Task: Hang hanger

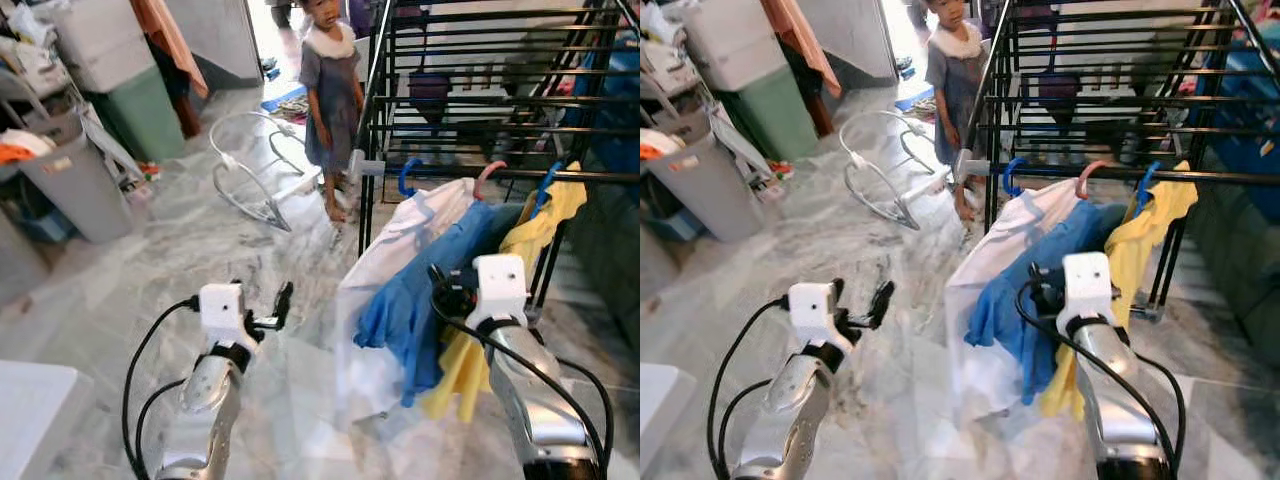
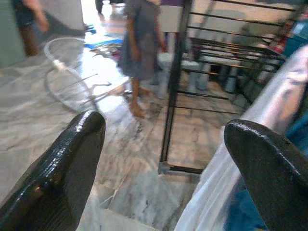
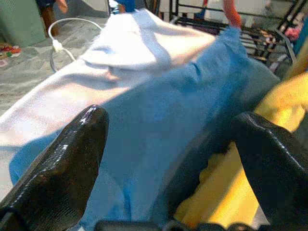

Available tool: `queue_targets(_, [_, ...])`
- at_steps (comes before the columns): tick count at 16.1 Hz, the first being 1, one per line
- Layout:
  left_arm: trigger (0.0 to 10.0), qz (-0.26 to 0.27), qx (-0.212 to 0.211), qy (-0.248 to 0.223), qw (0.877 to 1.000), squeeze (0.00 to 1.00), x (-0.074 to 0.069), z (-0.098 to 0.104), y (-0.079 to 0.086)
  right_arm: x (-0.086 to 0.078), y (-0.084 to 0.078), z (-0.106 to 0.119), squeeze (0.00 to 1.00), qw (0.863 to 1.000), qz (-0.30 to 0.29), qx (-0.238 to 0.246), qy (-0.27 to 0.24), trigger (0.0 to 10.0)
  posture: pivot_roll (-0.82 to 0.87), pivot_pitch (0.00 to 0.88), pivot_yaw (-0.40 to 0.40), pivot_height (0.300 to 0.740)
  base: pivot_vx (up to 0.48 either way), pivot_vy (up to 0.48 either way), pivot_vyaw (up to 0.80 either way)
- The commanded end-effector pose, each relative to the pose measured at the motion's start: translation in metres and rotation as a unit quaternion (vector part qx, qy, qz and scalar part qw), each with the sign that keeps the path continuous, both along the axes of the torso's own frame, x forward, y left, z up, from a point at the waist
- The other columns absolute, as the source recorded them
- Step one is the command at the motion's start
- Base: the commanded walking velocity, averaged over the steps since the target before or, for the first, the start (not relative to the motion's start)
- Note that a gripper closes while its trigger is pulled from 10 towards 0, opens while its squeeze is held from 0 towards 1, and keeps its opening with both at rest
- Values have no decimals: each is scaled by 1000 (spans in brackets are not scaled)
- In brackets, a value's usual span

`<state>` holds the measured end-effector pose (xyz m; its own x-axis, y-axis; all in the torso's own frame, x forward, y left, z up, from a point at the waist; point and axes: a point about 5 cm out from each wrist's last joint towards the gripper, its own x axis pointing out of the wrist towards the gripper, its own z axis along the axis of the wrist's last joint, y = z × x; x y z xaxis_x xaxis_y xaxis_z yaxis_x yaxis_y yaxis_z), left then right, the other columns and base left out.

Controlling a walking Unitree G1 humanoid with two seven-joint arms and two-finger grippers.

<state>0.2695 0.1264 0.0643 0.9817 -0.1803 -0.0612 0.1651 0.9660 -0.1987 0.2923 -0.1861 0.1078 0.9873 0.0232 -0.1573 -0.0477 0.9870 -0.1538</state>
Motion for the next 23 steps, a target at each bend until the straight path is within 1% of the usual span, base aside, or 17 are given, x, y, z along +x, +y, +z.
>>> queue_targets(1, [10000, 21, 9, 2, 1000, 0, -1, -2, 7, 4, 6, 0, 0, 1000, 17, 0, 6, 10000, -186, 0, 80, 740, 0, 0, 0])
queue_targets(3, [10000, 34, 11, 1, 999, 0, -1, -2, 10, 7, 10, 0, 0, 1000, 29, -2, 9, 10000, -166, 0, 51, 740, 0, 0, 0])
queue_targets(4, [10000, 45, 13, -5, 999, 0, 0, 0, 13, 10, 14, 0, 0, 999, 41, -4, 10, 10000, -161, 0, 43, 740, 0, 0, 0])
queue_targets(7, [10000, 78, 24, -21, 996, 0, 9, 8, 29, 21, 24, -2, 0, 997, 67, -15, 21, 10000, -92, 0, -55, 740, 0, 0, 0])
queue_targets(8, [10000, 81, 29, -26, 996, 0, 11, 10, 32, 23, 29, -2, 0, 997, 77, -19, 23, 10000, -87, 0, -65, 740, 0, 0, 0])
queue_targets(10, [10000, 102, 35, -35, 994, 0, 11, 15, 43, 25, 40, -1, 0, 994, 104, -25, 23, 10000, -68, 0, -60, 740, 0, 0, 0])
queue_targets(11, [10000, 110, 39, -33, 993, 0, 9, 13, 47, 26, 43, -4, 0, 993, 109, -26, 24, 10000, -66, 0, -42, 740, 0, 0, 0])
queue_targets(12, [10000, 121, 35, -24, 992, 0, 3, 9, 51, 27, 44, -6, 0, 994, 105, -25, 22, 10000, -68, 0, -23, 740, 0, 0, 0])
queue_targets(13, [10000, 116, 29, -16, 993, 0, -3, 3, 49, 28, 39, -6, 0, 996, 88, -24, 18, 10000, -76, 0, 2, 740, 0, 0, 0])
queue_targets(14, [10000, 112, 29, -14, 993, 0, -5, 1, 47, 29, 37, -6, 0, 996, 81, -22, 17, 10000, -76, 0, 2, 740, 0, 0, 0])
queue_targets(15, [10000, 106, 28, -11, 994, 0, -6, -1, 43, 29, 31, -4, 0, 997, 70, -28, 12, 10000, -81, 0, 22, 740, 0, 0, 0])
queue_targets(16, [10000, 92, 13, -7, 996, 0, -8, -2, 37, 28, 19, -3, 0, 999, 43, -27, 10, 10000, -95, 0, 41, 740, 0, 0, 0])
queue_targets(17, [10000, 93, 4, -7, 996, 0, -8, -1, 36, 27, 15, -4, 0, 999, 32, -24, 11, 10000, -104, 0, 47, 740, 0, 0, 0])
queue_targets(19, [10000, 90, 7, -10, 996, 0, -7, -1, 35, 25, 11, -4, 0, 999, 20, -29, 8, 10000, -128, 0, 58, 740, 0, 0, 0])
queue_targets(20, [10000, 77, 10, -7, 997, 0, -4, -2, 34, 22, 9, -6, 0, 999, 10, -29, 11, 10000, -145, 0, 64, 740, 0, 0, 0])
queue_targets(22, [10000, 68, 7, -6, 998, 0, 0, -1, 31, 19, 6, -8, 0, 999, 1, -36, 16, 10000, -156, 0, 73, 740, 0, 0, 0])
queue_targets(23, [10000, 60, 4, -9, 998, 0, 1, 0, 29, 17, -3, -11, 0, 998, -26, -48, 26, 10000, -168, 0, 83, 740, 0, 0, 0])
